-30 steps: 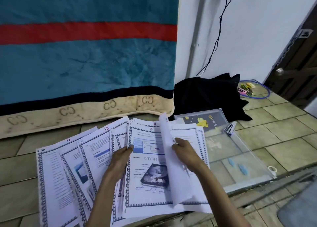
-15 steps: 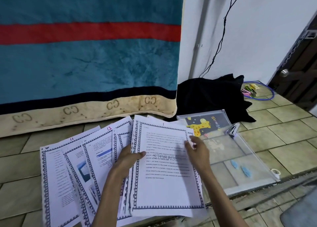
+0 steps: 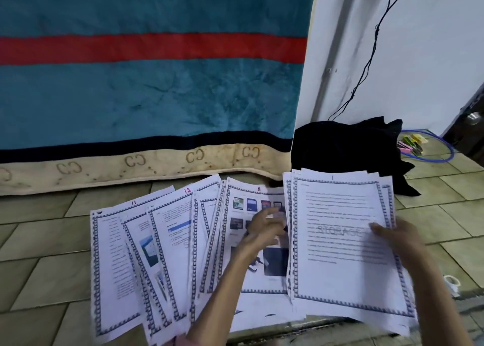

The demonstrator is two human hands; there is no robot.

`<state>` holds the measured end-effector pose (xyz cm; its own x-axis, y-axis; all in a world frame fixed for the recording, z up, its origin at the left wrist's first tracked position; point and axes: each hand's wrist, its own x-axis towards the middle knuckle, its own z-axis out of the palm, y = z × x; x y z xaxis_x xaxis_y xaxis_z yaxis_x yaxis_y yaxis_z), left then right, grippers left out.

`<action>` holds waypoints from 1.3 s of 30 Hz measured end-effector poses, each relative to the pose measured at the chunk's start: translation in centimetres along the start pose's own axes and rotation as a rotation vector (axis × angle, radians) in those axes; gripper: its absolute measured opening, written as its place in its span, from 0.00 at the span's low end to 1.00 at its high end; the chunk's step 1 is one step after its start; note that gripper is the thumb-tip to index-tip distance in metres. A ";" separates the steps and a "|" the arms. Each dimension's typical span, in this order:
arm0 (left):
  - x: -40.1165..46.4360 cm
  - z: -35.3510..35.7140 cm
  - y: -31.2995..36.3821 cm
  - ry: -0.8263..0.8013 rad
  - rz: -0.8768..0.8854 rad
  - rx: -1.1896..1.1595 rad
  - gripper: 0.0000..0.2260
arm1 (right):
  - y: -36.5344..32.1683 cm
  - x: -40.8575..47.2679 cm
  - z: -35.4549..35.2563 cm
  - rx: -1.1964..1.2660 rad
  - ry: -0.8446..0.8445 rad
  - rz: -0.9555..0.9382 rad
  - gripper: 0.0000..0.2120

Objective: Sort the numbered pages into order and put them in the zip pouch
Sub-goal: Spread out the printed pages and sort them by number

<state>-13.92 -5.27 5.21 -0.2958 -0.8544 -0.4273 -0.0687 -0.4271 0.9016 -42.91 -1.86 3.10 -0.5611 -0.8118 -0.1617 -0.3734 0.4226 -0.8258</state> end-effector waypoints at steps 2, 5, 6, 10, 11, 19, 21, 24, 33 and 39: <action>0.3 -1.0 -0.9 0.138 0.024 0.099 0.17 | 0.3 0.6 -0.4 -0.160 0.082 0.027 0.12; -0.4 -3.3 -2.1 0.439 0.102 0.375 0.15 | -0.2 0.1 -0.4 -0.329 0.156 0.020 0.13; -0.8 -4.1 -2.4 0.525 0.100 0.501 0.16 | -0.5 -0.2 -0.2 -0.369 0.181 0.019 0.14; -3.0 -6.8 -3.1 0.714 -0.052 0.741 0.21 | -2.3 -2.3 1.5 -0.482 0.403 -0.027 0.27; -3.2 -7.1 -3.2 0.706 -0.080 0.714 0.21 | -3.1 -3.1 2.5 -0.483 0.420 -0.099 0.25; -3.6 -8.6 -2.8 0.606 -0.070 0.519 0.13 | -7.5 -11.4 14.5 -0.178 -0.404 -0.385 0.14; -3.4 -8.7 -2.6 0.555 -0.053 0.448 0.11 | -7.9 -12.2 16.0 -0.203 -0.491 -0.357 0.17; -3.3 -8.4 -2.5 0.475 -0.033 0.281 0.03 | -8.3 -12.9 16.8 -0.163 -0.528 -0.312 0.18; -2.8 -8.5 -2.8 0.140 -0.165 -0.311 0.13 | -10.3 -14.0 17.4 0.085 -0.603 -0.172 0.22; -2.5 -9.0 -3.7 0.264 -0.114 -0.306 0.10 | -9.2 -12.0 15.7 0.068 -0.458 -0.167 0.20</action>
<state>-4.40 -4.23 2.33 -0.0455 -0.8261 -0.5618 0.2116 -0.5575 0.8027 -21.16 -2.28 4.19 -0.1095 -0.9665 -0.2324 -0.3733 0.2566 -0.8915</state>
